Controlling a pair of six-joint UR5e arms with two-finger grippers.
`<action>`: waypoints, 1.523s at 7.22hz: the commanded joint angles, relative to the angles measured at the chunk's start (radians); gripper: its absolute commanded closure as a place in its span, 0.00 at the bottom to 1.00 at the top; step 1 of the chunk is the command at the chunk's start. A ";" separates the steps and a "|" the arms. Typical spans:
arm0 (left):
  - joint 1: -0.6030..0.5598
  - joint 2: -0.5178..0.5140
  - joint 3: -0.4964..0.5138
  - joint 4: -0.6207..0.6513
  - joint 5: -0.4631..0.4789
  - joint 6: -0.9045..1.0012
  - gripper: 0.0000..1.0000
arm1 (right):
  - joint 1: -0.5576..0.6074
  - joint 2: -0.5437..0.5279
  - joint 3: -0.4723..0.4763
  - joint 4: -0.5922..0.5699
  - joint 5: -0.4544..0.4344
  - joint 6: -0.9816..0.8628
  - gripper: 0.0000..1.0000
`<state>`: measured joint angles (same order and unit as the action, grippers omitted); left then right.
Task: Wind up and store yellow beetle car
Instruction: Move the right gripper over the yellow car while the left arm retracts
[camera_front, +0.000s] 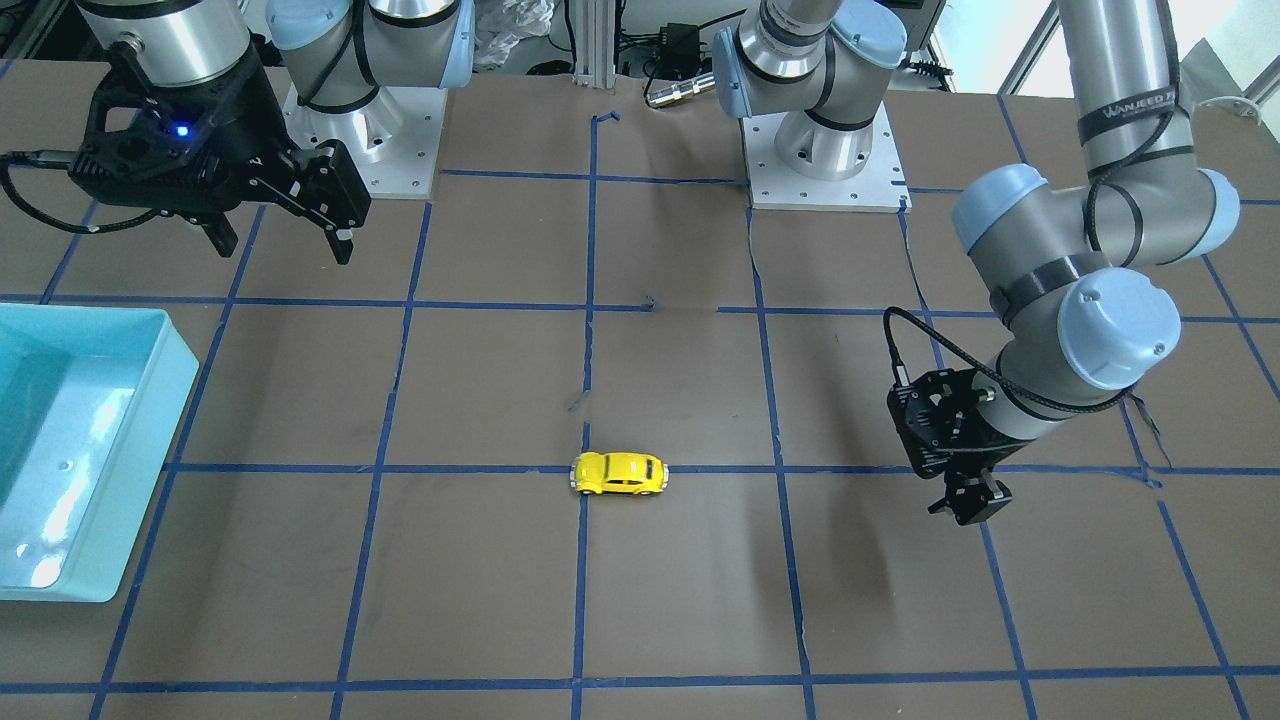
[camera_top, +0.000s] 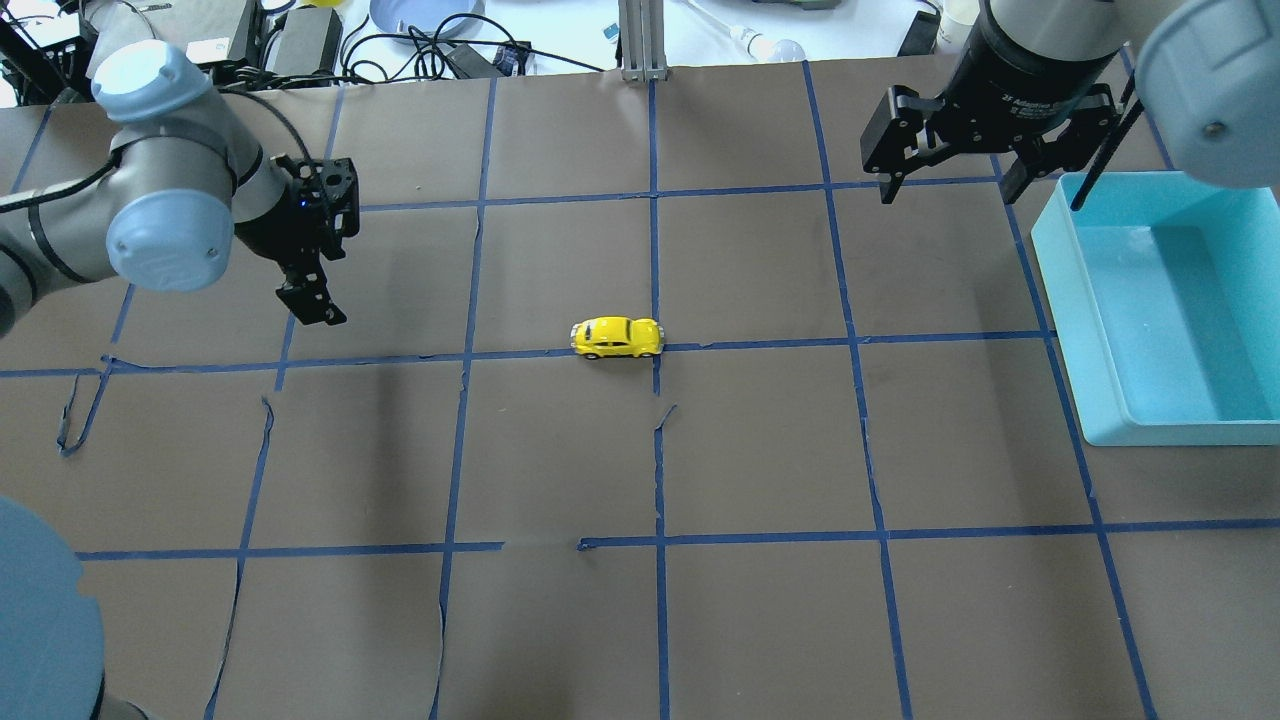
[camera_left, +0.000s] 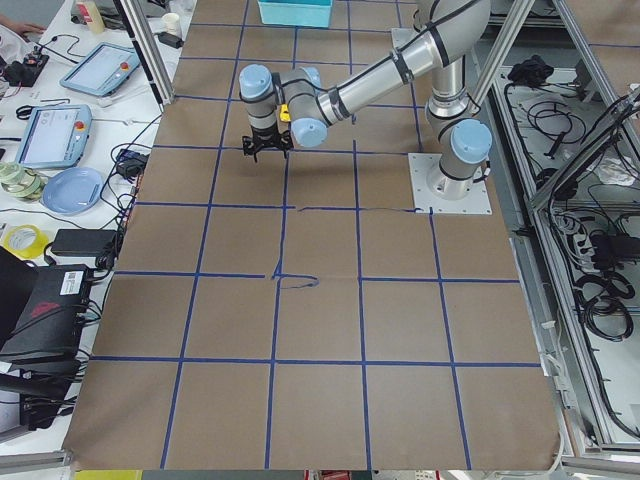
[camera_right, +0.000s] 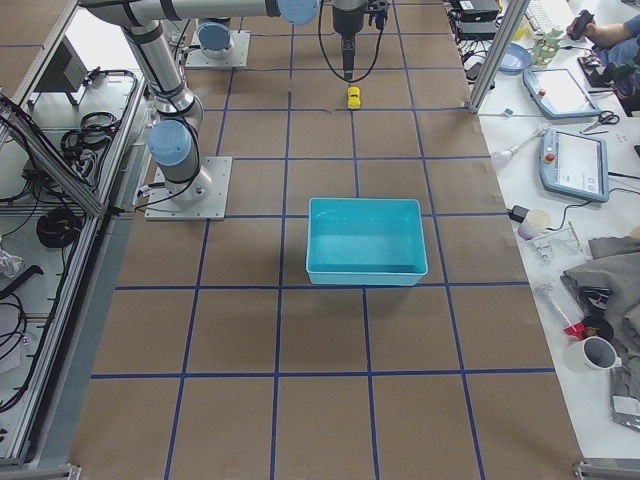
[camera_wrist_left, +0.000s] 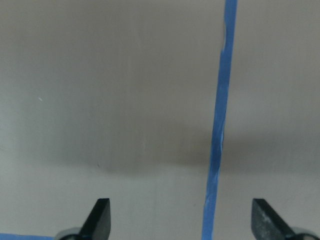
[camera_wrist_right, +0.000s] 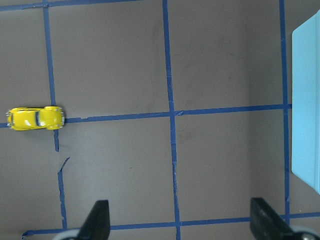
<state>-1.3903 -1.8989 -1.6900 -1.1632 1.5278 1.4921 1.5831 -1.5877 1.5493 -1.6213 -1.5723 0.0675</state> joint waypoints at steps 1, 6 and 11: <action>-0.131 0.069 0.126 -0.153 -0.018 -0.433 0.00 | 0.000 0.000 0.000 0.000 0.000 0.000 0.00; -0.234 0.269 0.119 -0.193 -0.024 -1.377 0.00 | 0.002 0.020 0.012 -0.002 0.003 0.000 0.00; -0.221 0.377 0.060 -0.247 0.034 -1.550 0.00 | 0.152 0.181 0.138 -0.253 0.000 -0.307 0.00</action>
<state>-1.6205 -1.5244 -1.5985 -1.4189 1.5488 -0.0536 1.7005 -1.4598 1.6548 -1.7892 -1.5716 -0.1012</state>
